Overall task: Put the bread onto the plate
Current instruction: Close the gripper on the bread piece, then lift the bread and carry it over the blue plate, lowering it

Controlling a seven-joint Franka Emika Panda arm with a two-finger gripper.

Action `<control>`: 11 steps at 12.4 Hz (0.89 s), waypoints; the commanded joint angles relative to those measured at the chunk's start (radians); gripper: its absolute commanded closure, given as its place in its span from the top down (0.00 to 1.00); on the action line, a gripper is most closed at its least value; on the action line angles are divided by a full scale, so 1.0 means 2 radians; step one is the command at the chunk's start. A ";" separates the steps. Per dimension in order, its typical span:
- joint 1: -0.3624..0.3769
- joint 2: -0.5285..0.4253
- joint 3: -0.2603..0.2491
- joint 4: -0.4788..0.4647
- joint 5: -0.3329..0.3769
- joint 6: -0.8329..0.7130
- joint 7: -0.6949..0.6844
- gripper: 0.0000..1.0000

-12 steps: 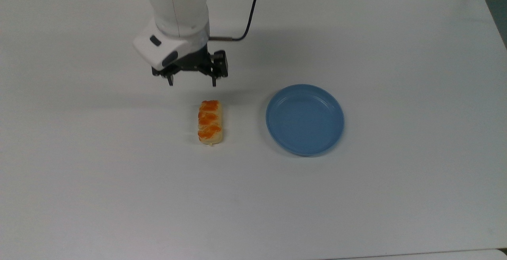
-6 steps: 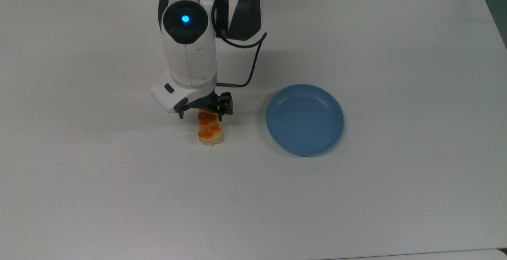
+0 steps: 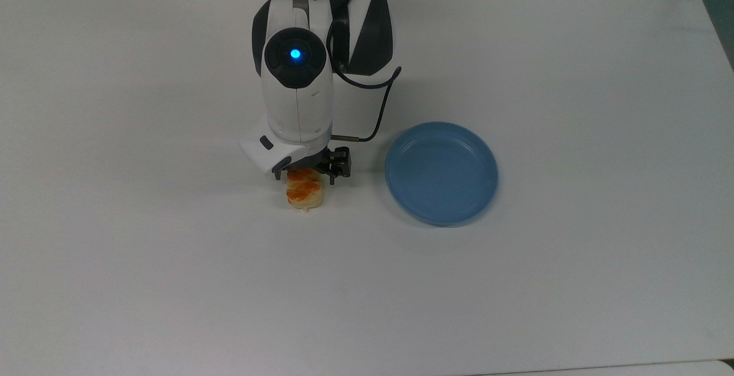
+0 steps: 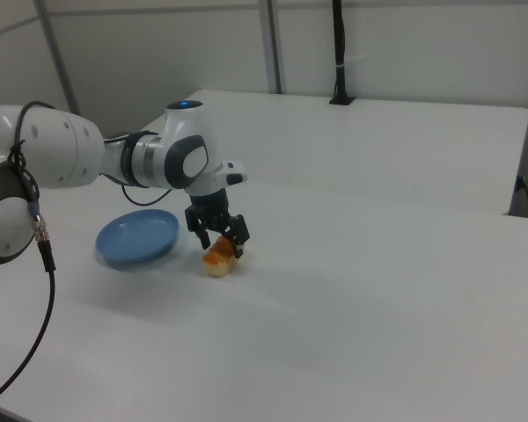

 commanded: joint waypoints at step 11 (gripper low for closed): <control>0.045 -0.053 0.012 0.029 -0.023 -0.063 0.012 0.33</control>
